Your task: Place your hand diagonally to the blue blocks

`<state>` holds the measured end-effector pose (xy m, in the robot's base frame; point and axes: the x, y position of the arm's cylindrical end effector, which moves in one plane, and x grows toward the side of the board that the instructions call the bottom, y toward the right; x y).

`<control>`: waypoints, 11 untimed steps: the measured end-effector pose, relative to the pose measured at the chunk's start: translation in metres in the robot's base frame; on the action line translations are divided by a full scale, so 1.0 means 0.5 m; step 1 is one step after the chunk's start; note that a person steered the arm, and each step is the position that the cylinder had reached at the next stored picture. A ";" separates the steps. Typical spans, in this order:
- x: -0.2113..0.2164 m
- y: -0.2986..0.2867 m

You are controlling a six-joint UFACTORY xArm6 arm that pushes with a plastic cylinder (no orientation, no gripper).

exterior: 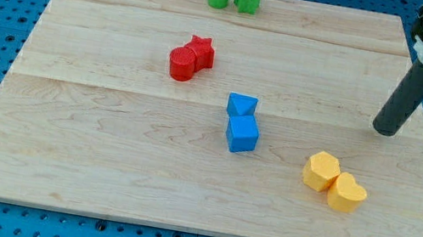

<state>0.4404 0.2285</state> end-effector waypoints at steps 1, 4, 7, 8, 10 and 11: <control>0.000 0.000; 0.000 0.011; -0.070 -0.001; -0.126 -0.033; -0.125 -0.165; -0.109 -0.143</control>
